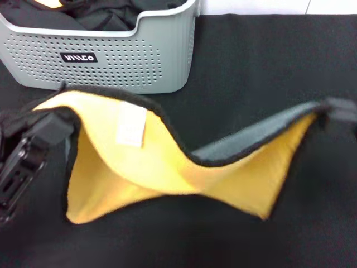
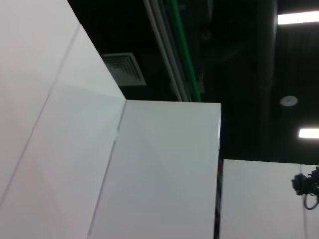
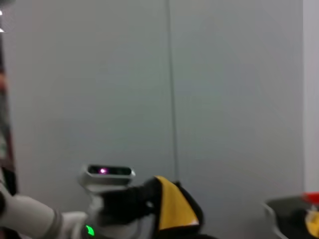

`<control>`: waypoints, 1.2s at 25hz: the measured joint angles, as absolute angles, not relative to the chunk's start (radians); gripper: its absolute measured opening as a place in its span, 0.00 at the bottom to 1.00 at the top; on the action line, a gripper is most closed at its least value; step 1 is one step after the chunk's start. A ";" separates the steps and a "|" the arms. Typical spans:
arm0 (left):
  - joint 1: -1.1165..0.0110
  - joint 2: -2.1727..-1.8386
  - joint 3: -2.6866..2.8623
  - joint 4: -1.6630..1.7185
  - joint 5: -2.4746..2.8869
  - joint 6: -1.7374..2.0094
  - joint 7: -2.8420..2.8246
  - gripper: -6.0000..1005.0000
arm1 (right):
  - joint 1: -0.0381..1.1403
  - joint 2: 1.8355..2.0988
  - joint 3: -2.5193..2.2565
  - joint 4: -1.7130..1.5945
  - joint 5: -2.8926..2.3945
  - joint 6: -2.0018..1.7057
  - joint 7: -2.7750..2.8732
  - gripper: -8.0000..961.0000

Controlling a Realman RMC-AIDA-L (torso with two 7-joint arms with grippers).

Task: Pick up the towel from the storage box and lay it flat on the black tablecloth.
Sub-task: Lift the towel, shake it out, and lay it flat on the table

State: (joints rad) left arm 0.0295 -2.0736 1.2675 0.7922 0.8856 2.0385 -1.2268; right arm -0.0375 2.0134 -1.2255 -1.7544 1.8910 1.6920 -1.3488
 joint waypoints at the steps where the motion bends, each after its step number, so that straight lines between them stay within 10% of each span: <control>1: 0.051 -2.074 1.272 0.804 0.875 2.039 -1.221 0.01 | -0.056 2.014 -1.212 -1.755 1.916 1.722 -1.355 0.09; 23: 0.170 -2.057 1.419 0.689 0.884 2.040 -0.975 0.01 | -0.143 1.998 -1.314 -1.415 1.965 1.787 -1.490 0.10; 30: 0.039 -2.064 1.390 0.550 0.883 2.035 -0.867 0.01 | -0.014 1.993 -1.330 -1.197 1.975 1.785 -1.570 0.10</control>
State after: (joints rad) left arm 0.0389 -2.0641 1.3903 0.5497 0.8829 2.0354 -0.8665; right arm -0.0143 1.9929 -1.3303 -1.1967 1.9755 1.7852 -1.5700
